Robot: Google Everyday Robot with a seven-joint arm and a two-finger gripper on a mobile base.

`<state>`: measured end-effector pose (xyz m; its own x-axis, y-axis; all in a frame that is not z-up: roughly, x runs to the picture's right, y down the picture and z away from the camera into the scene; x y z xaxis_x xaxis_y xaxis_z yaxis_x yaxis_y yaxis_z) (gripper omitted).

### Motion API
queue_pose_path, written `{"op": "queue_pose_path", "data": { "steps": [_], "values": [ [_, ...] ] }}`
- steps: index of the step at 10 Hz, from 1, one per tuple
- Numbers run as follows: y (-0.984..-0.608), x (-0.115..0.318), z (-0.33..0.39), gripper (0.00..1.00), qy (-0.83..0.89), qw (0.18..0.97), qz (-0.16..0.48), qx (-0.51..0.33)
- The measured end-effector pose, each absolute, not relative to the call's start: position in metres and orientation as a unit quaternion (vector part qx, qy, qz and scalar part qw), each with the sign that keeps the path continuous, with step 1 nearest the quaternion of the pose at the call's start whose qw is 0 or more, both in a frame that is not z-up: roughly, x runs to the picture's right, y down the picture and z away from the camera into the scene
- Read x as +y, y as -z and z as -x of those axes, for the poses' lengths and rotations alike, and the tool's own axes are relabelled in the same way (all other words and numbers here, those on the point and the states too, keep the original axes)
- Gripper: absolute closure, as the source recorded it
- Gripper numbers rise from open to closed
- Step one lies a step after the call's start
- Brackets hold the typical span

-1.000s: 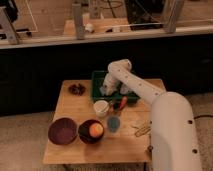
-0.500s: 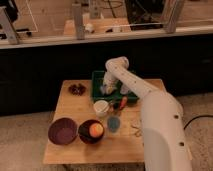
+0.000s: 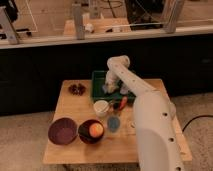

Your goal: Wipe tray with sponge

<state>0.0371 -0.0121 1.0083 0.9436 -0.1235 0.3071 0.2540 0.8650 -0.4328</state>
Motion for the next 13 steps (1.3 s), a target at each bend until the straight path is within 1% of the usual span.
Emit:
{"op": "queue_pose_path", "data": {
  "steps": [3, 4, 8, 10, 13],
  "values": [
    [-1.017, -0.024, -0.040, 1.00, 0.097, 0.958, 0.238, -0.127],
    [-1.017, -0.035, -0.031, 1.00, 0.101, 0.959, 0.232, -0.131],
    [-1.007, -0.043, 0.013, 1.00, 0.139, 0.953, 0.219, -0.153],
    [-0.998, -0.031, 0.036, 1.00, 0.170, 0.946, 0.222, -0.167],
    [-0.984, -0.002, 0.032, 1.00, 0.187, 0.937, 0.239, -0.173]
  ]
}}
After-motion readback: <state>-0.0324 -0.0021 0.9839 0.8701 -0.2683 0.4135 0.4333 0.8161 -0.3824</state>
